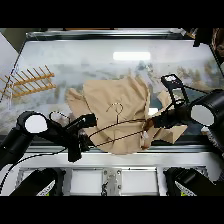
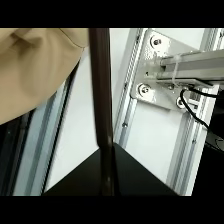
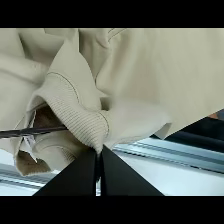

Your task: Fold the clothes and pants, and hang the long-sleeved shirts on hangers.

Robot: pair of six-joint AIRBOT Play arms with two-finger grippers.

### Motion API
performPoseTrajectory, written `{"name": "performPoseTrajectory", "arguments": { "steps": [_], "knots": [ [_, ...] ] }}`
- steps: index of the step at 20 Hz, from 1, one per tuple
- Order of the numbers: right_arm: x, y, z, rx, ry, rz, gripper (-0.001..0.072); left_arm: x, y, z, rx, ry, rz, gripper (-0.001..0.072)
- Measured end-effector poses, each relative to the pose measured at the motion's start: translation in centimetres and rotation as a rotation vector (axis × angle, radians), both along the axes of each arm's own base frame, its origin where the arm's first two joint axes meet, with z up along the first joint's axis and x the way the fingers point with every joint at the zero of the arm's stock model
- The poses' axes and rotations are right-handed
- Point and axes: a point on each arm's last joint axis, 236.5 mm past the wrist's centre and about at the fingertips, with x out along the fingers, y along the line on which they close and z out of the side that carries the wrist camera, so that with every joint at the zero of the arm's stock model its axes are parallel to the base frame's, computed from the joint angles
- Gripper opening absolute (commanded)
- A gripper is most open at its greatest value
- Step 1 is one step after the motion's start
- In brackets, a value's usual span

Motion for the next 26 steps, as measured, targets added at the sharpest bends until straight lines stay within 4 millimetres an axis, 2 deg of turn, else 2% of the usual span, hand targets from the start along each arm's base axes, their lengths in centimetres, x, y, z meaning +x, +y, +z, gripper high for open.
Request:
{"name": "performPoseTrajectory", "arguments": {
  "steps": [5,9,13,16,26],
  "knots": [
    [1.1,-0.5,1.8,-0.056,-0.019,0.055,0.0019,1.1,-1.7,-0.9,-0.062,-0.009,-0.017,0.0009],
    [2.6,0.1,3.4,-0.063,-0.046,0.087,0.0019,2.2,-3.0,-1.9,-0.099,0.001,-0.023,0.0009],
    [3.3,1.3,4.2,-0.039,-0.051,0.116,0.0019,3.4,-3.8,-2.3,-0.123,-0.024,-0.006,0.0009],
    [3.1,3.1,4.4,-0.003,-0.057,0.163,0.0019,4.0,-4.3,-2.2,-0.142,-0.041,0.009,0.001],
    [2.4,11.0,5.9,0.189,-0.142,0.325,0.0019,4.7,-4.8,-2.0,-0.17,-0.082,-0.004,0.0009]
  ]
}}
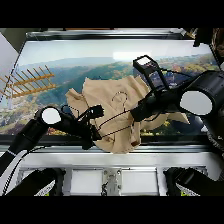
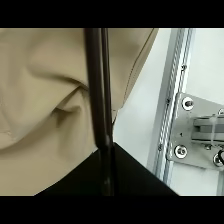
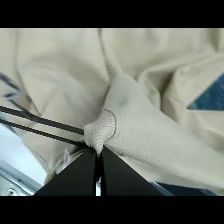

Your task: Fold the clothes and pants, and hang the long-sleeved shirts on hangers.

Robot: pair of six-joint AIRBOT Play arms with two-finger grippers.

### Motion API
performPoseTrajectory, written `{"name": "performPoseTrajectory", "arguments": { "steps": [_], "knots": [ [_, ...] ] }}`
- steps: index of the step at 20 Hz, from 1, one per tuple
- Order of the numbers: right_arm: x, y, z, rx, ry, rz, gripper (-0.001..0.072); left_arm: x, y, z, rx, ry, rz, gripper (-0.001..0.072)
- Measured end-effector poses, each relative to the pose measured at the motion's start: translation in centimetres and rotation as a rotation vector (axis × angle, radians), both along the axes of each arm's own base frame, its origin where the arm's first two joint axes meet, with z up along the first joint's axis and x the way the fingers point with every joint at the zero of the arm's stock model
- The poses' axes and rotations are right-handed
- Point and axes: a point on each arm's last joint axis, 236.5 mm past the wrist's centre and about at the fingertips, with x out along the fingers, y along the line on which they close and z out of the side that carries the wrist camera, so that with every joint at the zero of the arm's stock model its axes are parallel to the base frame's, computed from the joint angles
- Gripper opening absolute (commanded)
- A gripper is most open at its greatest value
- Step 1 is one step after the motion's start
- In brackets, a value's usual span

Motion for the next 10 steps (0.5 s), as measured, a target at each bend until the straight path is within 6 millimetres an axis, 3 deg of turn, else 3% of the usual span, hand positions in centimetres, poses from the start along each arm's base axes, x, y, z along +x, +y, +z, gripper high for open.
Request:
{"name": "performPoseTrajectory", "arguments": {
  "steps": [4,10],
  "knots": [
    [-0.3,2.4,0.9,0.099,-0.004,0.03,0.0018,0.1,-0.1,0.0,-0.007,-0.022,-0.018,0.0009],
    [-0.5,3.5,1.4,0.148,-0.002,0.044,0.0019,0.4,-0.2,0.1,-0.015,-0.058,-0.045,0.0009]
  ]
}}
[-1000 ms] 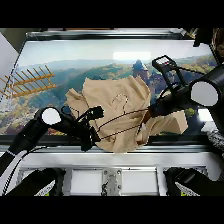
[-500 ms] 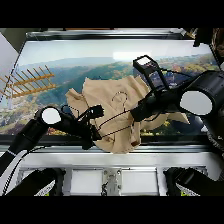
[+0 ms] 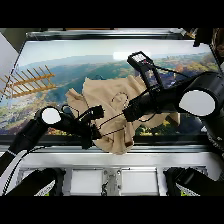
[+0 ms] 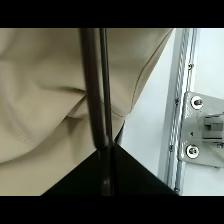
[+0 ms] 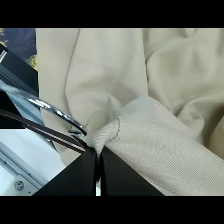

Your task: Fold the clothes and pants, and hang the long-sleeved shirts on hangers.

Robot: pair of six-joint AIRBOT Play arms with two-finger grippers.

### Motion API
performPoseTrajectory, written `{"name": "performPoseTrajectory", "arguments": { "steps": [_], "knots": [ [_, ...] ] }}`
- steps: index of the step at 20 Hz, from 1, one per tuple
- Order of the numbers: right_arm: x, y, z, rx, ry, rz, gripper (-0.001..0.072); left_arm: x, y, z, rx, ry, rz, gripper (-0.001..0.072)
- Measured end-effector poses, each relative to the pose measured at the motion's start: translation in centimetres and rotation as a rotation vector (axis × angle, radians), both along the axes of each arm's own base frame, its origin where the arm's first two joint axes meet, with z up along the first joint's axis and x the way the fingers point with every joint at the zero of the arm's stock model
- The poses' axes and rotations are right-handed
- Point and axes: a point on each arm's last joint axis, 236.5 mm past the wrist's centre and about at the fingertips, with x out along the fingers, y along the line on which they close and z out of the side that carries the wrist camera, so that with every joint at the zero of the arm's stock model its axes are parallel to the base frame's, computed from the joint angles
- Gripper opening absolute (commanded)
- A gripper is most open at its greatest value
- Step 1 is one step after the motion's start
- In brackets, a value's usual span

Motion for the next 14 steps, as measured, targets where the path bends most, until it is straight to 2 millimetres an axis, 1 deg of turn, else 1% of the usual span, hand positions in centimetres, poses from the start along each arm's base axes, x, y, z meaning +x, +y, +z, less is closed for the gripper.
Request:
{"name": "performPoseTrajectory", "arguments": {
  "steps": [5,10,14],
  "knots": [
    [0.0,0.3,0.1,0.013,0.0,0.003,0.0019,-0.2,0.0,-0.1,-0.001,-0.012,-0.034,0.0008],
    [-0.1,0.2,0.1,0.013,0.005,-0.004,0.0018,-0.7,0.0,-1.0,0.02,0.044,-0.074,0.0009],
    [0.0,-0.1,0.0,0.001,0.007,-0.01,0.0019,0.5,-0.1,-0.2,0.034,0.058,-0.122,0.0007]
  ]
}}
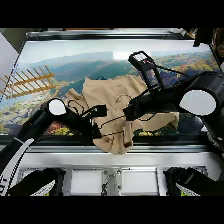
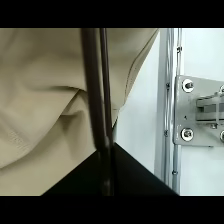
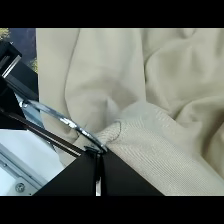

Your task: Fold the clothes and pants, and hang the long-sleeved shirts on hangers.

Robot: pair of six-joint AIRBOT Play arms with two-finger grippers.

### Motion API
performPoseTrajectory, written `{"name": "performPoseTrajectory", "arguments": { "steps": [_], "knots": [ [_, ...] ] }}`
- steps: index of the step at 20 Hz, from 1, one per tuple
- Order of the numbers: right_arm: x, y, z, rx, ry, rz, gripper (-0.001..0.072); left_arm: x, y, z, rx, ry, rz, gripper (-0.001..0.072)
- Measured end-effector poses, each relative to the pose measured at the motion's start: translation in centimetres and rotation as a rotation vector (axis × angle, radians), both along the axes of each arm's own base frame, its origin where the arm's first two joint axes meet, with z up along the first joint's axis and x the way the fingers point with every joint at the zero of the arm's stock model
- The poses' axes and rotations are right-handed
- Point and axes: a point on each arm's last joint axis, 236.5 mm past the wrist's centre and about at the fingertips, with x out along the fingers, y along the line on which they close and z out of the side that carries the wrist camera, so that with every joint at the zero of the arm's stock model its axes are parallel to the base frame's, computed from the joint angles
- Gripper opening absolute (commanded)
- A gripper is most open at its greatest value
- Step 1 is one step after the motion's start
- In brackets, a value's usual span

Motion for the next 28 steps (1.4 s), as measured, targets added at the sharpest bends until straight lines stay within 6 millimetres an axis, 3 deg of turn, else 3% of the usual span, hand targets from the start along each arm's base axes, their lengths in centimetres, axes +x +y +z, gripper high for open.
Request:
{"name": "performPoseTrajectory", "arguments": {
  "steps": [5,11,12,14,15,21,25,28],
  "knots": [
    [-0.1,-0.1,-0.1,-0.007,0.007,0.001,0.0019,2.2,0.6,1.4,-0.026,0.013,0.025,0.0009],
    [-0.1,0.2,0.0,0.006,0.004,0.003,0.0033,1.6,0.9,0.8,-0.024,0.063,0.026,0.0011],
    [-0.1,0.3,0.1,0.013,0.005,0.005,0.0094,1.5,1.1,0.7,-0.021,0.067,0.028,0.0011],
    [-0.1,0.4,0.1,0.018,0.006,0.006,0.0597,1.4,1.4,0.5,-0.012,0.077,0.025,0.0011],
    [0.0,0.3,0.1,0.013,0.003,0.003,0.0635,1.3,1.7,0.3,-0.003,0.077,0.021,0.0011],
    [-0.8,0.3,0.5,0.041,0.03,0.009,0.0626,1.3,1.6,0.4,-0.013,0.081,0.027,0.0011],
    [-1.0,-0.9,1.3,0.069,0.051,-0.018,0.0627,2.0,1.1,0.5,-0.026,0.078,0.068,0.001],
    [0.3,-2.8,1.4,0.05,0.029,-0.078,0.0627,1.6,1.3,0.4,-0.02,0.083,0.046,0.001]
  ]
}}
